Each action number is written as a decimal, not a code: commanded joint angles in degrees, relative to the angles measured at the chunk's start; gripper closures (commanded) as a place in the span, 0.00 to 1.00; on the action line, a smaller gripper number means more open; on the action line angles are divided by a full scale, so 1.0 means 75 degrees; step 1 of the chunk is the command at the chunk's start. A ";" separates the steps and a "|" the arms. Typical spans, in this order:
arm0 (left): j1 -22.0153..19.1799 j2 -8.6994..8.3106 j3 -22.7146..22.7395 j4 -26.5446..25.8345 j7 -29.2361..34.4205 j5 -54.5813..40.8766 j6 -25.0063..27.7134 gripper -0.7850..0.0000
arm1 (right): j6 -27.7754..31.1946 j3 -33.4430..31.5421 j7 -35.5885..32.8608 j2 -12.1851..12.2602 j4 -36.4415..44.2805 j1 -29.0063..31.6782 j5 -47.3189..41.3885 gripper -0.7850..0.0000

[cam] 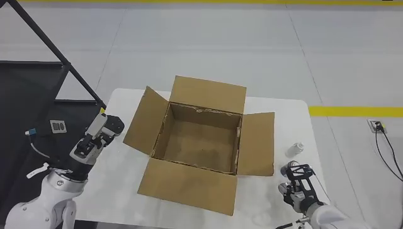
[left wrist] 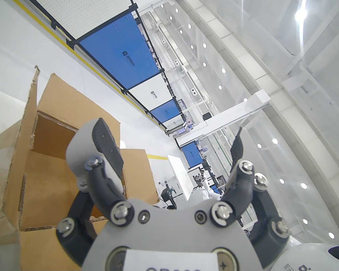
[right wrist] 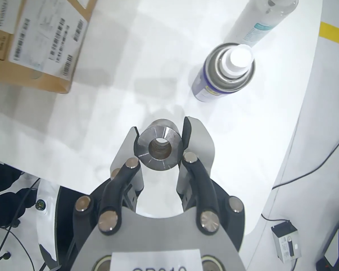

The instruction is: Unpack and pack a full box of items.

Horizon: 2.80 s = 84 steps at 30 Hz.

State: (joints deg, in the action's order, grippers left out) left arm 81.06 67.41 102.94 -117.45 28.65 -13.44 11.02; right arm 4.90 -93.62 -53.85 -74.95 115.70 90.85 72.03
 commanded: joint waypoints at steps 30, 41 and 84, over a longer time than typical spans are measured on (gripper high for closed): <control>0.0000 0.0000 0.0000 0.0000 0.0000 0.0000 0.0000 0.00 | -0.0403 0.0055 -0.0005 0.0121 -0.1487 -0.0805 0.0024 0.11; 0.0000 0.0000 0.0000 0.0000 0.0000 0.0000 0.0000 0.00 | -0.0508 -0.0892 0.1276 0.0129 0.0821 0.0698 -0.1043 0.00; 0.0000 0.0000 0.0000 0.0000 0.0000 0.0000 0.0000 0.00 | 0.3407 -0.0829 0.1664 0.0594 -0.2412 -0.0482 -0.0949 0.55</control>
State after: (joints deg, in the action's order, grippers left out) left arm 81.06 67.41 102.94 -117.45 28.65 -13.44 11.02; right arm 30.39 -100.03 -41.20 -70.58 97.98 87.51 64.94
